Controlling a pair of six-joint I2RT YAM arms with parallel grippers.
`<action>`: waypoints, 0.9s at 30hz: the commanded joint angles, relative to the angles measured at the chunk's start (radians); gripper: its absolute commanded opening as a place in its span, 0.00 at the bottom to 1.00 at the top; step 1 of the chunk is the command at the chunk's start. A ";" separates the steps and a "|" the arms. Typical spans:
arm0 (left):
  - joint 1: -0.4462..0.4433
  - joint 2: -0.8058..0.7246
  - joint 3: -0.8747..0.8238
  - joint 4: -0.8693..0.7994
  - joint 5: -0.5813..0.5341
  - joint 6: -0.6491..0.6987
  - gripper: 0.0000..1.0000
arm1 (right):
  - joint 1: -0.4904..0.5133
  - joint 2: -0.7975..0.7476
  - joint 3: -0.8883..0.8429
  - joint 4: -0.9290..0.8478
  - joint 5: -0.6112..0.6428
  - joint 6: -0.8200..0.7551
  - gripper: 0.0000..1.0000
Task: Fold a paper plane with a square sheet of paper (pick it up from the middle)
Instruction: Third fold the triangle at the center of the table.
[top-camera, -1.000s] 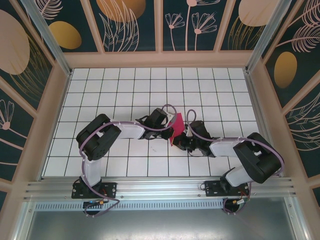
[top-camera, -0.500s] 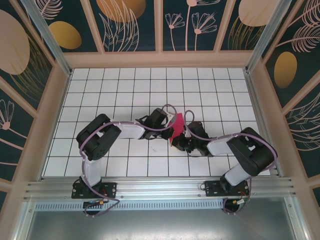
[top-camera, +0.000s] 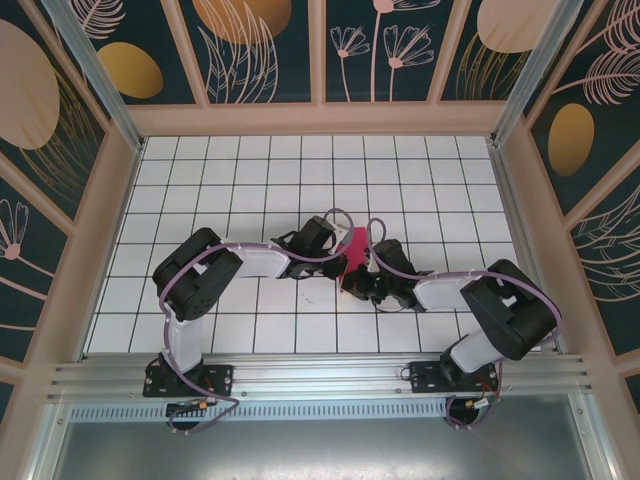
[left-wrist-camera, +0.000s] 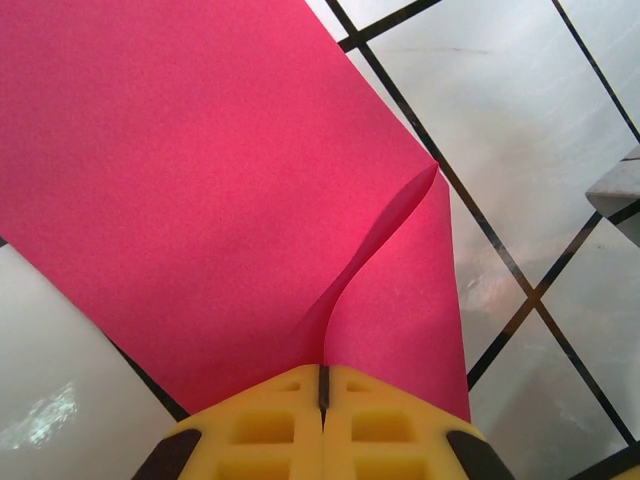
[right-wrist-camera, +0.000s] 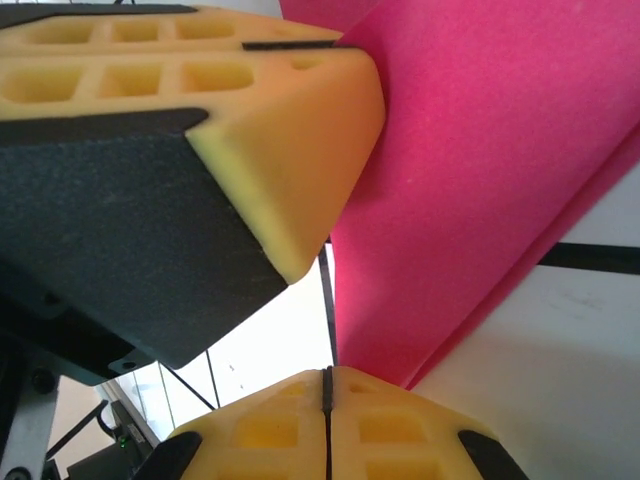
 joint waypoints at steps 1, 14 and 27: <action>0.003 0.038 -0.008 -0.065 -0.003 0.004 0.00 | 0.012 0.045 0.026 -0.048 0.016 -0.025 0.07; 0.004 0.032 -0.012 -0.065 -0.009 -0.006 0.00 | -0.056 -0.085 0.119 -0.220 0.085 -0.113 0.09; 0.003 0.033 -0.008 -0.073 -0.011 -0.011 0.01 | -0.199 0.089 0.182 -0.161 0.008 -0.183 0.08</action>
